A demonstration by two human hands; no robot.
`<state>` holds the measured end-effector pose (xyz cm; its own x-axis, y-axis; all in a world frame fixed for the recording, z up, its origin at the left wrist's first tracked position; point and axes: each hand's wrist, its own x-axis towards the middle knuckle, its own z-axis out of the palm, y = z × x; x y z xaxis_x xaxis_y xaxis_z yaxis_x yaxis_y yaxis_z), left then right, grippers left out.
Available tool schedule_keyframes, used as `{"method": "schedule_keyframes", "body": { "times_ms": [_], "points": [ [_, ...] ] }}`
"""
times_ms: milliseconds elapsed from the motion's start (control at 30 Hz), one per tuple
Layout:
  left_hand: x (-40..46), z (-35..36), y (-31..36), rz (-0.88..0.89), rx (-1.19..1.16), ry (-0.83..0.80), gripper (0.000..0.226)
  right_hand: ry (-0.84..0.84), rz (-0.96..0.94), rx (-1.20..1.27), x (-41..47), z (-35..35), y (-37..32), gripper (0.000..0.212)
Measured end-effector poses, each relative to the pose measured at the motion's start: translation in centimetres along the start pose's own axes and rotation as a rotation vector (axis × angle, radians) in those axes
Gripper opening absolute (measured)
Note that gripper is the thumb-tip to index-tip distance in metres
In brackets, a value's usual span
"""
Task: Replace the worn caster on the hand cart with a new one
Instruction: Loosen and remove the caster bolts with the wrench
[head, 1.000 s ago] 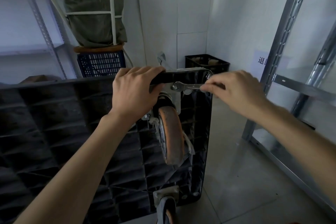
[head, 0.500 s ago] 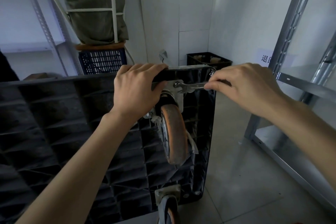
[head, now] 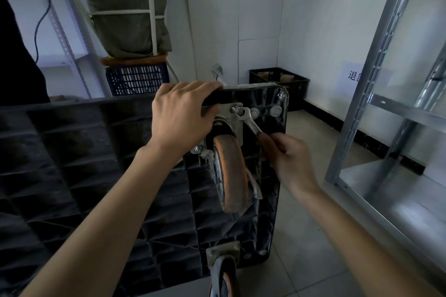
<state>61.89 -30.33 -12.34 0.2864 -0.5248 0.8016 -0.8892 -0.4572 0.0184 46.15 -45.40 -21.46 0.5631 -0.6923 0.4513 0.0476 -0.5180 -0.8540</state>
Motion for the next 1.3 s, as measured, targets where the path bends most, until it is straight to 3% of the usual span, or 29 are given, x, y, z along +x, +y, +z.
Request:
{"method": "schedule_keyframes", "body": {
  "times_ms": [267, 400, 567, 767, 867, 933, 1000, 1133, 1300],
  "points": [
    [-0.1, 0.1, 0.0, -0.004, -0.003, 0.011, 0.040, 0.069, -0.118, -0.058, -1.0, 0.9, 0.3, 0.027],
    [-0.1, 0.1, 0.0, 0.001, -0.005, 0.008, 0.040, 0.061, -0.249, -0.202, 0.1, -0.4, 0.0, 0.026],
    [-0.1, 0.1, -0.1, -0.001, 0.001, 0.006, 0.041, 0.005, -0.381, -0.554, 2.9, -4.0, -2.3, 0.035],
    [-0.1, 0.0, 0.0, 0.003, 0.001, 0.008, 0.040, -0.183, -0.643, -1.064, 6.3, -7.4, -11.6, 0.038],
    [-0.1, 0.0, 0.0, -0.002, -0.005, 0.004, 0.040, -0.205, -0.846, -1.325, 7.5, -7.0, -16.2, 0.037],
    [-0.1, 0.0, 0.0, -0.002, -0.001, 0.001, 0.040, -0.202, -0.922, -1.372, 7.7, -7.1, -18.0, 0.037],
    [0.0, 0.0, 0.0, -0.001, 0.003, -0.001, 0.040, -0.214, -0.894, -1.307, 7.8, -7.8, -18.2, 0.036],
    [0.0, -0.1, 0.0, 0.000, 0.002, -0.002, 0.040, -0.259, -0.564, -0.956, 6.5, -8.7, -13.6, 0.034],
    [-0.1, 0.0, 0.1, -0.005, -0.005, 0.004, 0.039, -0.181, -0.251, -0.439, 3.5, -6.4, -5.0, 0.028]
  ]
}}
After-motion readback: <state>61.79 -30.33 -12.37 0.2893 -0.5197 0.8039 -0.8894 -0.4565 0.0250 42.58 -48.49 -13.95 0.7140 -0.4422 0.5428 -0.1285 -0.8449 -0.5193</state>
